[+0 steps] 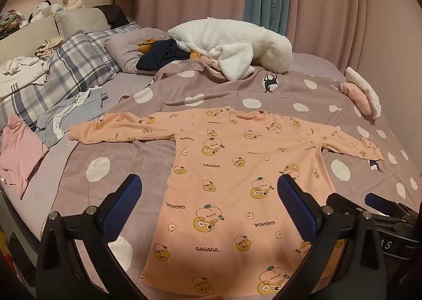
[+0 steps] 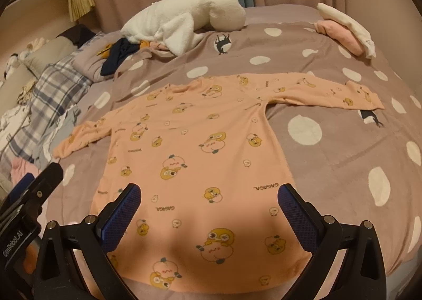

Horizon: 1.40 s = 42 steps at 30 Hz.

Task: Fold small clothes

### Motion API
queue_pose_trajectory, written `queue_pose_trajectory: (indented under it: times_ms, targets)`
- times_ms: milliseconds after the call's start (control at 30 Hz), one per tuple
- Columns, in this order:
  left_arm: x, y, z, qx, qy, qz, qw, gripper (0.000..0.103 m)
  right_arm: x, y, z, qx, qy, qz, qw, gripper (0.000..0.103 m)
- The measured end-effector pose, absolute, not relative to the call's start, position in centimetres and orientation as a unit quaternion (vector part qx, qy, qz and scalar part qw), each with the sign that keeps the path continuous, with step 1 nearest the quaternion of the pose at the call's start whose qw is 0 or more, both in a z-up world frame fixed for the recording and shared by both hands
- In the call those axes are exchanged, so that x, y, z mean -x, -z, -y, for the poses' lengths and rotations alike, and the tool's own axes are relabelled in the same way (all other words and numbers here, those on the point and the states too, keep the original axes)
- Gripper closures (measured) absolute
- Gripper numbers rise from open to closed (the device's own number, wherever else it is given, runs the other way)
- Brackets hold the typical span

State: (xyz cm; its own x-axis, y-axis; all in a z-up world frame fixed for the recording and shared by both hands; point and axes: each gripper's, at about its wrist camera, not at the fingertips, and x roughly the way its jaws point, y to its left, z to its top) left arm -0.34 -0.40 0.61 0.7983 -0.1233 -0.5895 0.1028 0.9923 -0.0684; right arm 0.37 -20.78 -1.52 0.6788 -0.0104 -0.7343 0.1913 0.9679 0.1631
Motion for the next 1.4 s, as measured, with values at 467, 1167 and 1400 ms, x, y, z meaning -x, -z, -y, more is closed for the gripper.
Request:
queue_pose_trajectory:
  times_ms: [467,1167,1400]
  targets:
    - [0.04,-0.26,0.99,0.016,0.064,-0.318,0.946,0.0,-0.65,1.57,20.41,-0.106,0.052,-0.4,0.909,0.0]
    - [-0.13,-0.18,1.17,0.014,0.069,-0.325,0.943,0.0,-0.92,1.68,20.37,-0.092,0.062,-0.403,0.908,0.0]
    - [-0.17,-0.17,1.21,0.011,0.069,-0.324,0.943,0.0,-1.12,1.85,19.99,-0.082,0.059,-0.408,0.908,0.0]
